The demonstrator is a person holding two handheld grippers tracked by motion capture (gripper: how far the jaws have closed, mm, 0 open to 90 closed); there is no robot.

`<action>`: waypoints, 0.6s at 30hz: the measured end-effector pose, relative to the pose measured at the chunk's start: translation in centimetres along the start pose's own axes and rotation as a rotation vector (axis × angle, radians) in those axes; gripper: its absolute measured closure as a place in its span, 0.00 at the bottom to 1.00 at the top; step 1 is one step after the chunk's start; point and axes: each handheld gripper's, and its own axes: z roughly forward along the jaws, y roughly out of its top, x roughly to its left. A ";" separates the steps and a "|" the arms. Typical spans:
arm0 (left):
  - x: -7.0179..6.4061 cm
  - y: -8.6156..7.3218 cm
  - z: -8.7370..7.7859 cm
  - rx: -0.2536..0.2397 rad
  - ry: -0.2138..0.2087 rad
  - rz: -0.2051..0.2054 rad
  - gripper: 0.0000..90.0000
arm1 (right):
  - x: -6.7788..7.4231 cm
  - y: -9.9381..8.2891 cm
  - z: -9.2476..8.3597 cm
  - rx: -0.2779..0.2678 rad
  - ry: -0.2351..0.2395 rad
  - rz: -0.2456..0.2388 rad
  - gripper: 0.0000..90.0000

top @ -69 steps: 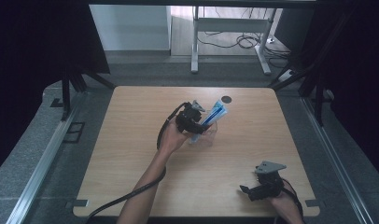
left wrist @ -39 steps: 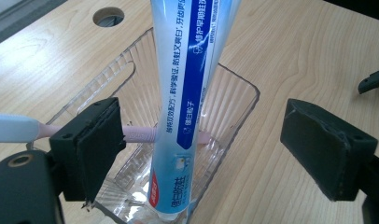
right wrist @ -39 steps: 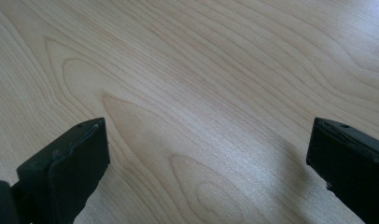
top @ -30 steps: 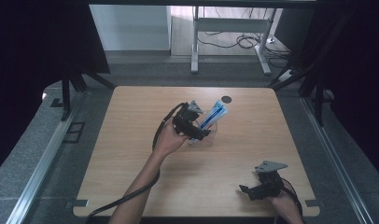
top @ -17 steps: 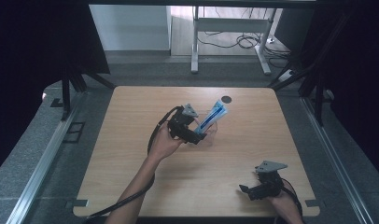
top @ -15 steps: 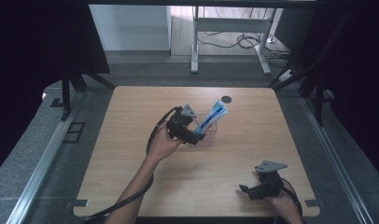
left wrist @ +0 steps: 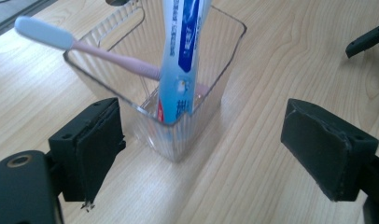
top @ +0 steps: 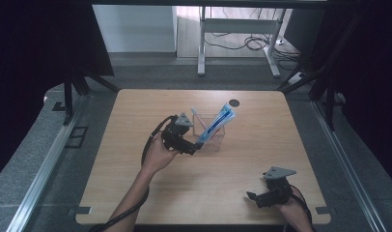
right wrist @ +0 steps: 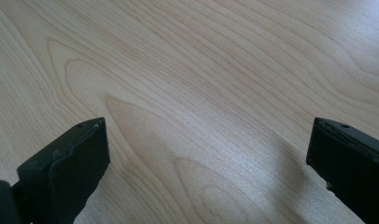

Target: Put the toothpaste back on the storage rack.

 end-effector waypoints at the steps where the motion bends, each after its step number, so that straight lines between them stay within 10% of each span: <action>1: 0.0 -0.2 -0.1 0.000 0.001 -0.003 0.14 | 0.0 0.0 0.0 0.000 0.000 0.000 0.00; 18: -0.2 -3.2 -1.7 0.003 0.018 -0.028 0.14 | 0.1 0.0 0.1 0.002 0.001 -0.007 0.00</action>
